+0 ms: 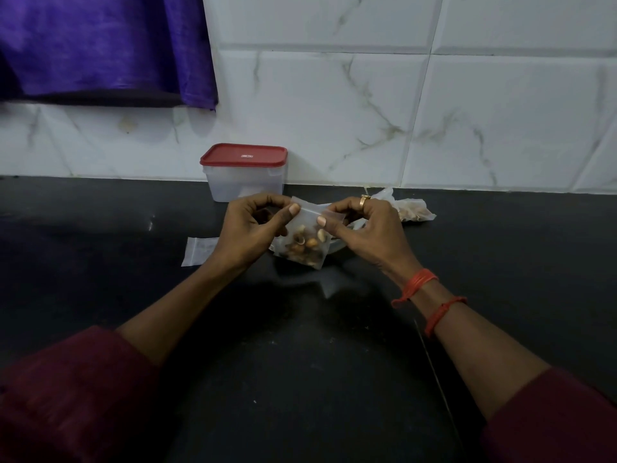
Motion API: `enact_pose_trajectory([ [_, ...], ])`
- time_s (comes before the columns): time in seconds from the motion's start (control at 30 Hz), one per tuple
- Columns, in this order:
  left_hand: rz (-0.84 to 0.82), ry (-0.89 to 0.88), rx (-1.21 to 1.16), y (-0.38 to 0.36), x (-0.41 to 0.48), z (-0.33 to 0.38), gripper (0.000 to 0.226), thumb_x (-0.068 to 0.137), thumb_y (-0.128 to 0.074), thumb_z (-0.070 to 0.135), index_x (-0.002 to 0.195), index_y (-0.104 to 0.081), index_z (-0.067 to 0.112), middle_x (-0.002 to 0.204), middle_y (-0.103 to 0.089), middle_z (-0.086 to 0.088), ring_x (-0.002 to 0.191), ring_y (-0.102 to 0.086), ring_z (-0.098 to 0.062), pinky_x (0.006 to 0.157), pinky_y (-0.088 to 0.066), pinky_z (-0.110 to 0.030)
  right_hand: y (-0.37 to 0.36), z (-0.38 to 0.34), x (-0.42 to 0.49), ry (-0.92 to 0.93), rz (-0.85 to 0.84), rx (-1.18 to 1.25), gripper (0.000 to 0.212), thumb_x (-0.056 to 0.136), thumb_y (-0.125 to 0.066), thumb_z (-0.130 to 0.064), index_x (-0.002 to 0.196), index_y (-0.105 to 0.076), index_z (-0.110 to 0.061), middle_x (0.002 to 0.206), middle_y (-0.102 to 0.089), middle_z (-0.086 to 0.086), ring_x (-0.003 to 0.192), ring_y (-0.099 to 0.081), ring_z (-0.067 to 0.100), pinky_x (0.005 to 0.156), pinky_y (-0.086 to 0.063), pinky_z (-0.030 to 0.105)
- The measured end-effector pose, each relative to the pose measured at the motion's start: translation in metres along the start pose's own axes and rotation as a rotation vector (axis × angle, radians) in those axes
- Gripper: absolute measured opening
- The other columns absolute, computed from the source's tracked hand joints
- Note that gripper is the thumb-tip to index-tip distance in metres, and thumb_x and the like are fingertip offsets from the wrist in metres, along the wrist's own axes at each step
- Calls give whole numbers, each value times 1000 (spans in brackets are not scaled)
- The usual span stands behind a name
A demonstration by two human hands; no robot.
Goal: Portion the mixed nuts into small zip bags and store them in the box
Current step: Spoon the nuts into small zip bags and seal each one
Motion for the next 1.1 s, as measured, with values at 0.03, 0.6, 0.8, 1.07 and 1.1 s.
enact_pose_trajectory([
  [0.03, 9, 7, -11, 1, 0, 0, 13, 85, -70, 29, 93, -72, 19, 92, -73, 1, 78, -69, -30, 72, -59, -53, 1, 1, 0, 1, -1, 0, 17, 82, -83, -26, 97, -77, -19, 83, -73, -10, 71, -67, 0, 67, -52, 13],
  [0.6, -58, -47, -28, -2, -1, 4, 11, 84, -71, 23, 95, -74, 19, 94, -75, 4, 72, -70, -26, 68, -59, -42, 4, -3, 1, 61, -10, -25, 28, 80, -82, -40, 101, -78, -22, 94, -75, -12, 89, -69, 0, 78, -57, 26],
  [0.8, -73, -72, -25, -9, -3, 7, 23, 84, -74, 18, 100, -76, 2, 93, -77, -3, 67, -71, -29, 63, -59, -49, -3, 4, 2, 66, 32, -54, 28, 79, -75, -55, 91, -79, -30, 84, -74, -21, 86, -71, 2, 94, -46, 64],
  [1.07, -93, -68, 48, -8, -1, 9, 13, 89, -72, 17, 97, -75, 8, 91, -75, 0, 68, -70, -20, 66, -58, -39, -7, 1, 3, 71, 32, -3, 28, 80, -73, -55, 91, -79, -29, 84, -75, -19, 84, -72, 6, 89, -49, 61],
  [1.1, -85, -59, 38, -7, 0, 9, 10, 89, -71, 17, 96, -75, 10, 89, -75, 2, 68, -69, -19, 65, -57, -36, -7, 0, 4, 70, 38, 4, 27, 80, -73, -55, 90, -78, -30, 84, -75, -18, 84, -72, 5, 89, -49, 60],
])
Point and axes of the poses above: each hand's wrist, its own x-axis towards the middle knuckle, its own y-axis out of the back of the hand, z = x × y, the point moved 3 cm from there along x, towards the middle knuckle
